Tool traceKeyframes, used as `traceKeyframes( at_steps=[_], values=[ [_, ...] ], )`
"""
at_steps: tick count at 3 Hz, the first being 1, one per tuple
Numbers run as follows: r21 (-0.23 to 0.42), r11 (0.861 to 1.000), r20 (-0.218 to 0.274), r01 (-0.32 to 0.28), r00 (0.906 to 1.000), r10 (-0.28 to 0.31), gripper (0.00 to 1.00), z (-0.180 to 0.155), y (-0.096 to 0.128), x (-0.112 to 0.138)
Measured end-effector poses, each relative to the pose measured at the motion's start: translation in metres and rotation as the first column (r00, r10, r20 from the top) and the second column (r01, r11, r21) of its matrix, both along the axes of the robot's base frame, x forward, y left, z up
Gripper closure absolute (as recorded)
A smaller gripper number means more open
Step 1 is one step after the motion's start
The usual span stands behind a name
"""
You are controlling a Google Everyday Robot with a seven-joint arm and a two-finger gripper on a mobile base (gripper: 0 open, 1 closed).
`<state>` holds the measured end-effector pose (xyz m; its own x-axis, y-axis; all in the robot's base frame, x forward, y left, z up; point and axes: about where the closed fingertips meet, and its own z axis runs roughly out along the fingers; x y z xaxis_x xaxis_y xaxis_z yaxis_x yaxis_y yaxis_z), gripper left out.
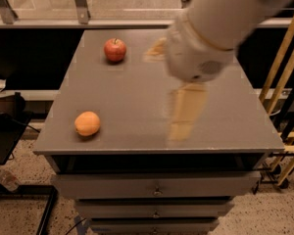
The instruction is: Pick orange
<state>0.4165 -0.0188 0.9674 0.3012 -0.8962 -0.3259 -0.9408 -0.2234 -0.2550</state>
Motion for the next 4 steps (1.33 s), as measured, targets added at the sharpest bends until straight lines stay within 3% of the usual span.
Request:
traceKeyframes(
  at_steps=[1, 2, 3, 4],
  values=[
    [0.013, 0.987, -0.003, -0.157, 0.9875, 0.158, 0.0, -0.003, 0.061, -0.012],
    [0.013, 0.986, 0.001, -0.169, 0.9857, 0.169, 0.0, -0.002, 0.066, -0.013],
    [-0.016, 0.977, 0.012, -0.212, 0.9772, 0.212, 0.0, -0.013, 0.079, 0.003],
    [-0.021, 0.957, -0.012, -0.288, 0.9576, 0.288, 0.0, -0.044, 0.1, 0.037]
  ],
)
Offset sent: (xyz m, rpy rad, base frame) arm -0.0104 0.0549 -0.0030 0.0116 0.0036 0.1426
